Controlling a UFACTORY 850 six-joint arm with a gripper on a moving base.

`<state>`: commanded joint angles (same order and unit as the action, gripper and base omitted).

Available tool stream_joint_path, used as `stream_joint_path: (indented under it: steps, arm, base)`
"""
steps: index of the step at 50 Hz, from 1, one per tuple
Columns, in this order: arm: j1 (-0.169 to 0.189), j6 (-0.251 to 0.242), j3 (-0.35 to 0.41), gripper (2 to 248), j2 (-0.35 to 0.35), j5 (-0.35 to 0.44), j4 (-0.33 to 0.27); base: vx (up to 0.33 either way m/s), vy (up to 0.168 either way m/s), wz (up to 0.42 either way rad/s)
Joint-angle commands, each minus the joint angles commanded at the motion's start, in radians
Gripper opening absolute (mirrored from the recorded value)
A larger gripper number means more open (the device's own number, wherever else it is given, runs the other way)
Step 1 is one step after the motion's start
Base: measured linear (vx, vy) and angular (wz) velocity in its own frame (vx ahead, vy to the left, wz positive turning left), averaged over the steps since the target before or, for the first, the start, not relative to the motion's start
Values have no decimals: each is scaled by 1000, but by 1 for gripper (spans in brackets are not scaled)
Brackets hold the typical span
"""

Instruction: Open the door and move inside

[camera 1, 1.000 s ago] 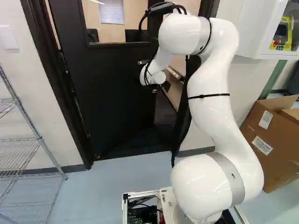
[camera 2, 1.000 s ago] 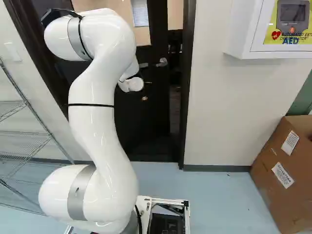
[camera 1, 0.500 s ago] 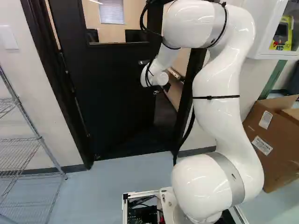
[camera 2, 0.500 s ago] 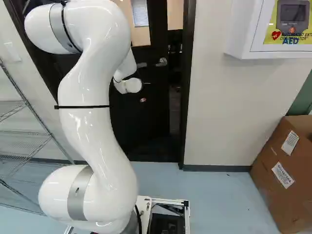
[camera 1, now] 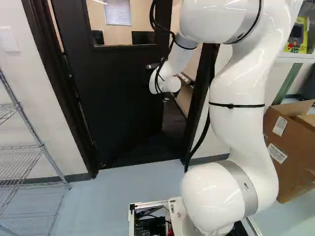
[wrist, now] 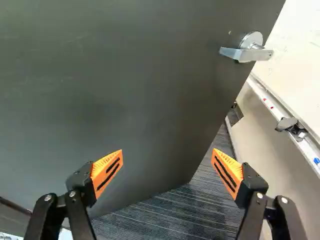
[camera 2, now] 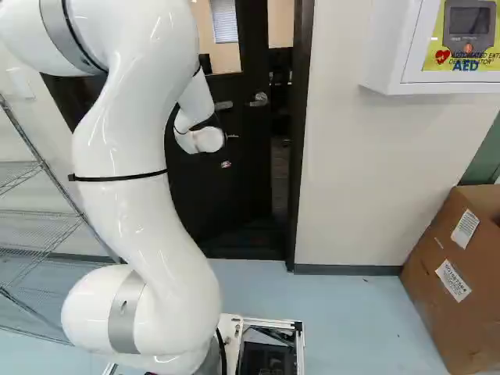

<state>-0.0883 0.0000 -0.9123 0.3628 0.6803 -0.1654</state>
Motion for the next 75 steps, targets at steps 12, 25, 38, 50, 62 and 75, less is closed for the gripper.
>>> stream_joint_path:
  steps: [12, 25, 38, 50, 62, 75]
  arm:
    - [-3, 0, 67, 247, -55, 0, 15]
    - [-7, 0, 138, 247, -116, 0, 52]
    - [-10, 0, 208, 247, -177, 0, 96]
    - [-14, 0, 272, 247, -235, 0, 138]
    - [-15, 0, 337, 247, -296, 0, 181]
    - [-14, 0, 407, 247, -363, 0, 223]
  base:
    - [0, 0, 0]
    - [0, 0, 0]
    - [0, 0, 0]
    - [0, 0, 0]
    - [0, 0, 0]
    - [0, 0, 0]
